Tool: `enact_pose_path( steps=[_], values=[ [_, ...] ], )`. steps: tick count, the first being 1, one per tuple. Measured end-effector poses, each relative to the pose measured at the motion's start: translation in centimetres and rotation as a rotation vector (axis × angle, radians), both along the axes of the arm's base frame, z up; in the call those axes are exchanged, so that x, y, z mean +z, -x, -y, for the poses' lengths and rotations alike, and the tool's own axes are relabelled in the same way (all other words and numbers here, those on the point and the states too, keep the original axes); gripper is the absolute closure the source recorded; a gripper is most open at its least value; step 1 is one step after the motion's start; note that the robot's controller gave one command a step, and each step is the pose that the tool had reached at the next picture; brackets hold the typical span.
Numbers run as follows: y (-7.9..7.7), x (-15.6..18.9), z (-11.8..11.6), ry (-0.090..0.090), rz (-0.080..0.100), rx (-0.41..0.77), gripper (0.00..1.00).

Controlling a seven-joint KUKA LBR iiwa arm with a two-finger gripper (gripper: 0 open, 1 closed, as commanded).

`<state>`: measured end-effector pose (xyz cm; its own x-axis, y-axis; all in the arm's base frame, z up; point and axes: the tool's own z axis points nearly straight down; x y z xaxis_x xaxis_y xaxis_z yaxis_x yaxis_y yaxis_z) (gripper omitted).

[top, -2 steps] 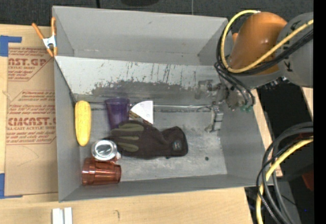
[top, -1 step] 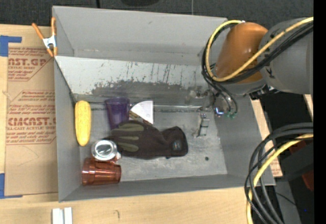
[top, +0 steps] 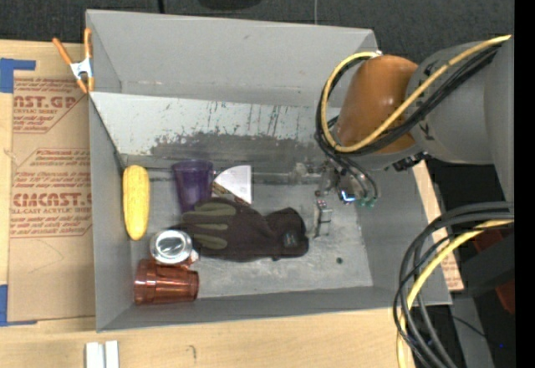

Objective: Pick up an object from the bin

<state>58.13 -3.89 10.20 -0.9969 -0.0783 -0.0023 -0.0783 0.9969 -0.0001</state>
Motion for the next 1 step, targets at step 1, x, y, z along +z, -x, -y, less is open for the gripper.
enact_pose_path(
  steps=[1],
  values=[
    [2.44,-3.16,-2.52,0.0,0.0,0.252,1.0]
  ],
)
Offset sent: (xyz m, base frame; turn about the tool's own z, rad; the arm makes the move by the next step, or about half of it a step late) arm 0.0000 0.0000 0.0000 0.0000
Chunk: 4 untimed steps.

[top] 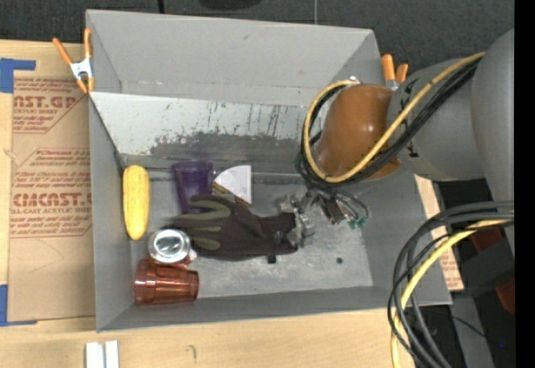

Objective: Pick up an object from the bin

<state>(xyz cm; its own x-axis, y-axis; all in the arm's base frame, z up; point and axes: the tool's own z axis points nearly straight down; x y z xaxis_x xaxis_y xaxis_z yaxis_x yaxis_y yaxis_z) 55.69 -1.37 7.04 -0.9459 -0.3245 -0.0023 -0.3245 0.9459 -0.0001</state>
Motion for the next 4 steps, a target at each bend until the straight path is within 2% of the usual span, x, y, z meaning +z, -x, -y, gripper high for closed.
enact_pose_path(
  steps=[2,3,4],
  values=[
    [0.0,0.0,0.0,0.0,0.0,0.0,1.0],
    [1.9,9.2,-0.9,0.001,0.0,-0.014,1.0],
    [1.9,9.2,-0.9,0.001,0.0,-0.014,1.0]
  ],
)
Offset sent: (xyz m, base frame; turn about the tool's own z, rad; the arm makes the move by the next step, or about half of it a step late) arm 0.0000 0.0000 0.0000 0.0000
